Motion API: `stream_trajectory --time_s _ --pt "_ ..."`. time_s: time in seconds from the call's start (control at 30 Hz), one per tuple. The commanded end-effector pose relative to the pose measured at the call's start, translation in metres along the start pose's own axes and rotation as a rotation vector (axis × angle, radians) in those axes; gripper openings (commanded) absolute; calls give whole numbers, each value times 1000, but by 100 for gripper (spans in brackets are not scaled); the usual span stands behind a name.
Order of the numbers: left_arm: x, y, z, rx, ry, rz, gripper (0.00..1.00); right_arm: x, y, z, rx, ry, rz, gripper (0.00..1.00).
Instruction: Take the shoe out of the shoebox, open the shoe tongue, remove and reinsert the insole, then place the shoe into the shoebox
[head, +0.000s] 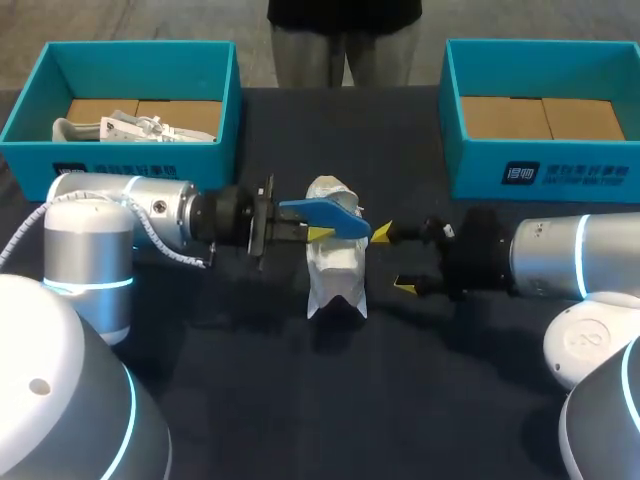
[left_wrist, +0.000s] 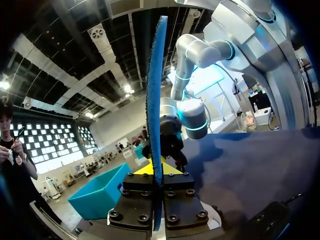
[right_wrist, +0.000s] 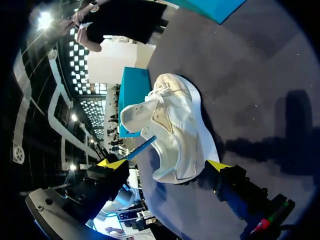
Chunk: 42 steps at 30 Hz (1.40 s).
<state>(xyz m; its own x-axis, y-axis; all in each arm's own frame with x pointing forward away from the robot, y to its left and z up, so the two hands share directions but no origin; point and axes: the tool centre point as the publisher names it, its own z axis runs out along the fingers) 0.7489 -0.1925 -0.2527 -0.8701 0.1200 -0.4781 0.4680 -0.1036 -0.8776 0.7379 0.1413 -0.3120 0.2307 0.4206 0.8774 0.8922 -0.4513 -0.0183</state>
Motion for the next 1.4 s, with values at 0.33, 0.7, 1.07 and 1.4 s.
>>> stream_trajectory --time_s 0.33,0.7,1.07,1.4 --pt "5 5 -12 -22 1 1 0 1 -1 1 -3 -4 1 100" --pt "4 14 -15 -33 4 -3 0 1 -1 1 -3 -4 1 100" --pt "8 10 -19 -51 0 -1 0 1 -1 1 -3 -4 1 100" --pt "11 22 -21 -80 -5 -15 0 1 -1 1 -3 -4 1 100"
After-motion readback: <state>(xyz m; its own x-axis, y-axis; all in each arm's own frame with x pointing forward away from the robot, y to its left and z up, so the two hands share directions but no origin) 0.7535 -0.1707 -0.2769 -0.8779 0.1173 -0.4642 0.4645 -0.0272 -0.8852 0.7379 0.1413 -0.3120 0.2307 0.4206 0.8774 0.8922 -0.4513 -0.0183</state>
